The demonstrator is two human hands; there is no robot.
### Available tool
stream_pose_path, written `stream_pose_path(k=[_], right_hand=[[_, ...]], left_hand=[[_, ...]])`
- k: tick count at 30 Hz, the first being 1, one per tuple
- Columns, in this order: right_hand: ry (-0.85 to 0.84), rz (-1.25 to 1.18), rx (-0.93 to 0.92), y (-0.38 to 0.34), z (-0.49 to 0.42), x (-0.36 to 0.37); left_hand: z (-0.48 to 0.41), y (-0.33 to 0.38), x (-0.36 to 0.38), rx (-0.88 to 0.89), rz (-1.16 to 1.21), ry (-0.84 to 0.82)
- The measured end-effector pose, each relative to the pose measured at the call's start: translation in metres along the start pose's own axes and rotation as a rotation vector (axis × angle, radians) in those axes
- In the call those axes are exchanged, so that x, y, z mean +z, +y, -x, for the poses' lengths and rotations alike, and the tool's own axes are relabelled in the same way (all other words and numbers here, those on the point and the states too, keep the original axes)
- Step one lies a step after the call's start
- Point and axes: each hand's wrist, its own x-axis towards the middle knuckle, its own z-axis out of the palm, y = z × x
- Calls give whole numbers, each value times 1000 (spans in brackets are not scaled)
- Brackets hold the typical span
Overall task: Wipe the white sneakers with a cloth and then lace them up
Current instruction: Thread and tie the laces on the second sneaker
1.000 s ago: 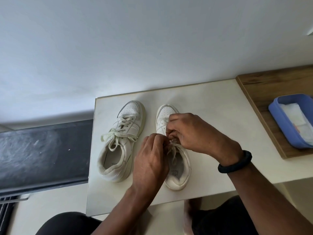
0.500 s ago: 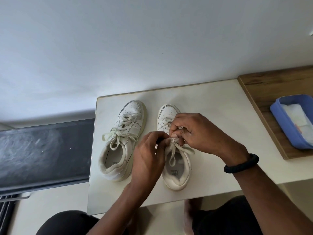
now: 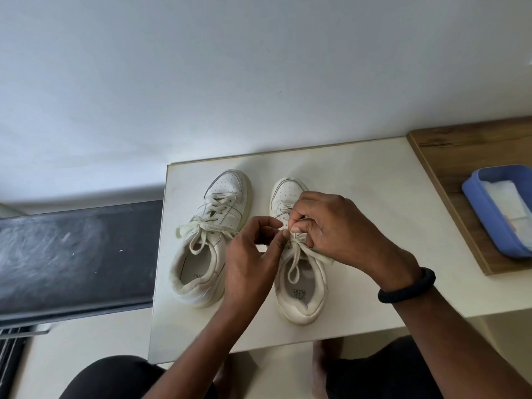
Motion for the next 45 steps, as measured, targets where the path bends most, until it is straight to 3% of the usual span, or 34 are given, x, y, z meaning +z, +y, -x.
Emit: stream_pose_path(k=[8, 18, 34, 45], right_hand=[[-90, 19, 64, -3, -6, -1], [-110, -69, 81, -2, -2, -2], [-214, 121, 60, -10, -9, -6], [-120, 163, 38, -14, -8, -7]], left_hand=[[8, -2, 0, 62, -18, -18], [16, -12, 3, 423, -398, 9], [15, -12, 3, 413, -498, 19], [15, -12, 5, 371, -370, -2]])
